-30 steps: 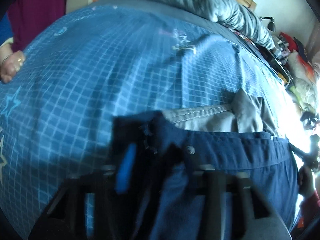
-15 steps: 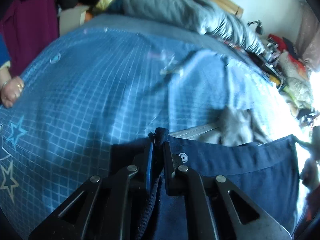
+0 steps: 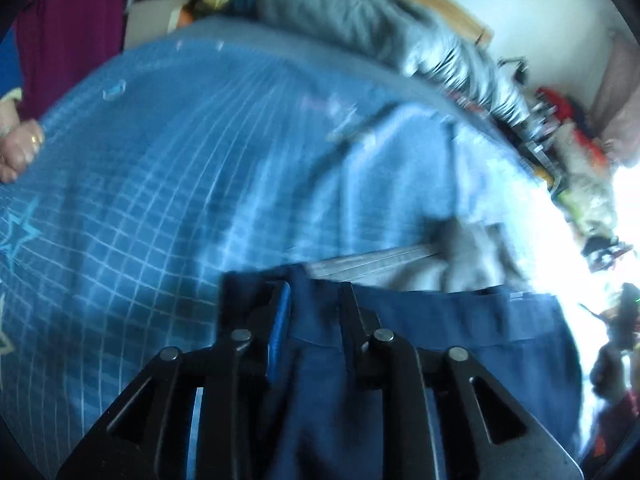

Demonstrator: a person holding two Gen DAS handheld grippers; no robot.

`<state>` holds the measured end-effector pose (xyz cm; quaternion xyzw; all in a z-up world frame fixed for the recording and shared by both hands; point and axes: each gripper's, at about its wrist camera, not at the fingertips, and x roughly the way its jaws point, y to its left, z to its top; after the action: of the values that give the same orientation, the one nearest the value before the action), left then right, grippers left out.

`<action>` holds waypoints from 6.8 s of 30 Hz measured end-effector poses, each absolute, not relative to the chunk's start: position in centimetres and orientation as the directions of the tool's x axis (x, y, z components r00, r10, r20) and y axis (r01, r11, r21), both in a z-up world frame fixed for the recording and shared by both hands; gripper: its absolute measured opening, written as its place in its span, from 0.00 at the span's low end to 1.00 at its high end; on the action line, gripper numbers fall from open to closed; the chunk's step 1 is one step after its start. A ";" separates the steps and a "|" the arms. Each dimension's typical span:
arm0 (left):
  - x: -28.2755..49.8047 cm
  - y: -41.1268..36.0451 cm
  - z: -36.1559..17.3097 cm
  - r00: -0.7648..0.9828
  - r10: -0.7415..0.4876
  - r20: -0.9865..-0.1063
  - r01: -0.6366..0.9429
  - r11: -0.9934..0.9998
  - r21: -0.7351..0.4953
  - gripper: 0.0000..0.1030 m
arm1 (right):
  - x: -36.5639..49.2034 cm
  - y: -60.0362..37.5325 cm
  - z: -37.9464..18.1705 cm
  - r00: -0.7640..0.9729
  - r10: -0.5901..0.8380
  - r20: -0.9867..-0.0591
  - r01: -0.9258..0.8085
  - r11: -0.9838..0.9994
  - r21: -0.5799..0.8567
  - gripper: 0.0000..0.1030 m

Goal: Fold small clothes

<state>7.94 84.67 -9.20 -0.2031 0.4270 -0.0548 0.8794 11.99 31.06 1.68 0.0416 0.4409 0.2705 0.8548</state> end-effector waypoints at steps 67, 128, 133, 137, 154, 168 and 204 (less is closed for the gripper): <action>-16.6 87.0 -14.3 0.499 0.195 -0.844 -0.478 0.875 -0.080 1.00 | -4.4 18.8 -2.3 0.537 -0.158 -0.829 0.236 0.971 -0.032 1.00; -16.5 86.8 -14.7 0.506 0.219 -0.834 -0.489 0.870 -0.068 1.00 | -4.1 18.8 -2.3 0.544 -0.152 -0.825 0.241 0.970 -0.019 1.00; -16.4 86.8 -14.7 0.506 0.219 -0.834 -0.489 0.870 -0.068 1.00 | -4.1 18.8 -2.3 0.545 -0.152 -0.825 0.241 0.970 -0.019 1.00; -16.5 86.8 -14.7 0.506 0.219 -0.834 -0.489 0.870 -0.068 1.00 | -4.1 18.8 -2.3 0.545 -0.151 -0.825 0.241 0.970 -0.019 1.00; -16.5 86.9 -14.8 0.506 0.219 -0.834 -0.490 0.869 -0.069 1.00 | -4.1 18.7 -2.4 0.545 -0.151 -0.825 0.241 0.970 -0.018 1.00; -16.5 86.8 -14.8 0.507 0.218 -0.834 -0.490 0.869 -0.071 1.00 | -4.1 18.7 -2.4 0.546 -0.149 -0.824 0.241 0.970 -0.016 1.00; -16.5 86.8 -14.8 0.508 0.217 -0.833 -0.491 0.868 -0.073 1.00 | -4.0 18.7 -2.4 0.547 -0.148 -0.824 0.241 0.970 -0.014 1.00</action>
<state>-16.54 86.81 -14.76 -0.1521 0.4505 0.2071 0.8550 -4.04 18.74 -2.36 0.0502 0.4628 -0.1108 0.8781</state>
